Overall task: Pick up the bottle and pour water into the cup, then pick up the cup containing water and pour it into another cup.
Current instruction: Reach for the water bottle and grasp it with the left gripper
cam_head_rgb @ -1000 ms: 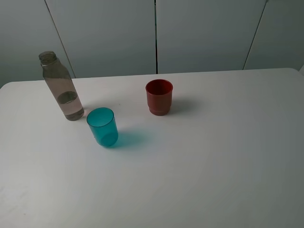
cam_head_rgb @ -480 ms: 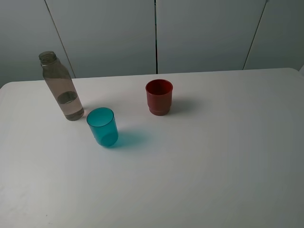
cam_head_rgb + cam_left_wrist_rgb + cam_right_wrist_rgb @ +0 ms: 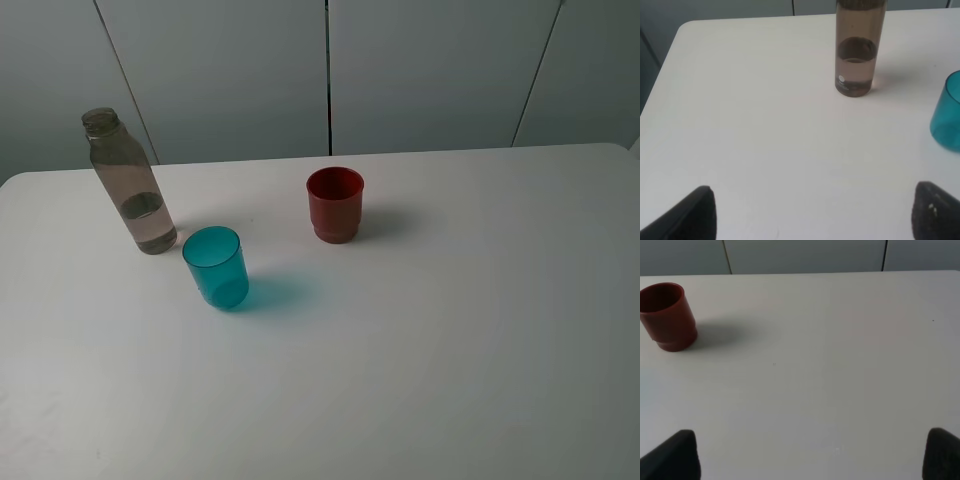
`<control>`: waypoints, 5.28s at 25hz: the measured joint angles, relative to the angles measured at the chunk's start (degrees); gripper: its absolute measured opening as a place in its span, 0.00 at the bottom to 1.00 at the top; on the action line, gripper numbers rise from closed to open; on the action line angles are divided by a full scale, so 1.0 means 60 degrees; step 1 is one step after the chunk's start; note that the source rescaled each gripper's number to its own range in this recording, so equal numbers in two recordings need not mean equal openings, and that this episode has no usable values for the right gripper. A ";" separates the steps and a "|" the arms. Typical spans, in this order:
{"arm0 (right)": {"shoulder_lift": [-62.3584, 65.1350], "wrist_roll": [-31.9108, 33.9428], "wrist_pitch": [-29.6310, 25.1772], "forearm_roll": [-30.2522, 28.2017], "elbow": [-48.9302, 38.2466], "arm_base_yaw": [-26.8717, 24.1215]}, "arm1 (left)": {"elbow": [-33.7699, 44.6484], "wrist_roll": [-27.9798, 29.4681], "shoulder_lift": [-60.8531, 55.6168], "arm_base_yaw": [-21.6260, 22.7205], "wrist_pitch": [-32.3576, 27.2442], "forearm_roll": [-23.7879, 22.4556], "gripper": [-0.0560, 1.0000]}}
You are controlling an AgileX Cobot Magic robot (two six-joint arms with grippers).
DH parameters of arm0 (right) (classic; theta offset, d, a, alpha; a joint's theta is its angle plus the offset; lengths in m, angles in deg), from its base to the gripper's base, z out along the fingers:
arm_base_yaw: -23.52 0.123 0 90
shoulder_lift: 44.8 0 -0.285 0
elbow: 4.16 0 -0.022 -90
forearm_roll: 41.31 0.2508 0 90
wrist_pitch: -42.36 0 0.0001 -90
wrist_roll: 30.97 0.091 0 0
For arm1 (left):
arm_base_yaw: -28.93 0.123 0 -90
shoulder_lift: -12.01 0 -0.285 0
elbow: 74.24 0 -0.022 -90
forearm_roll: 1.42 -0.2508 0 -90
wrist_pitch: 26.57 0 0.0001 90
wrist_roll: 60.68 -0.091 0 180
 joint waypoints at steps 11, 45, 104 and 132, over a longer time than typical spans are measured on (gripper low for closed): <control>0.0000 0.0000 0.0000 0.0000 0.0000 0.0000 | 0.0000 0.0161 0.0000 0.0000 0.0000 -0.0591 1.00; 0.0000 0.0000 0.0000 0.0000 0.0000 0.0000 | -0.0827 0.0198 0.1202 0.0000 -0.0436 -0.1658 1.00; 0.0000 0.0000 0.0000 0.0000 0.0000 0.0000 | 0.1340 0.2726 1.1225 0.0000 1.0988 -0.3990 1.00; 0.0000 0.0000 0.0000 0.0000 0.0000 0.0000 | 0.1340 0.4568 1.4418 0.2074 1.5633 -0.8823 1.00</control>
